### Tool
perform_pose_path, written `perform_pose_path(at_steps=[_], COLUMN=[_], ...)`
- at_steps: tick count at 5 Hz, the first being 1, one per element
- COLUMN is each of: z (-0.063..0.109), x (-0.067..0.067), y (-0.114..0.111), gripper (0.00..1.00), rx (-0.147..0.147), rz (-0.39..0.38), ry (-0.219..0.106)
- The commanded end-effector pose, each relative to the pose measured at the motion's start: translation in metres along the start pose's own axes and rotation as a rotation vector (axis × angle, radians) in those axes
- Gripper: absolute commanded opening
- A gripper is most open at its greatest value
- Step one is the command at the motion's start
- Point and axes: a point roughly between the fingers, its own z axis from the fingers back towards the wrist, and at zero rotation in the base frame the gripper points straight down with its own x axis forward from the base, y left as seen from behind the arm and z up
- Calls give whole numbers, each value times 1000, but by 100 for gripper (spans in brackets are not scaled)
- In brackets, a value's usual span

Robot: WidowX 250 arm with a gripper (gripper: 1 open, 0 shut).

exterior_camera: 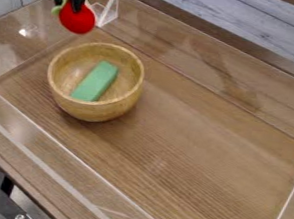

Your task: Move the red object to the left side of the table

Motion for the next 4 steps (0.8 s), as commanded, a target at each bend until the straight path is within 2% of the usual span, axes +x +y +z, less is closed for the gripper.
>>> perform_pose_path(at_steps=[1, 3, 4], z=[10, -6, -12], x=[20, 26, 37], y=[9, 2, -7], gripper=[0, 0, 0], rx=[24, 39, 30], rz=[-24, 75, 94], ry=[-66, -32, -17])
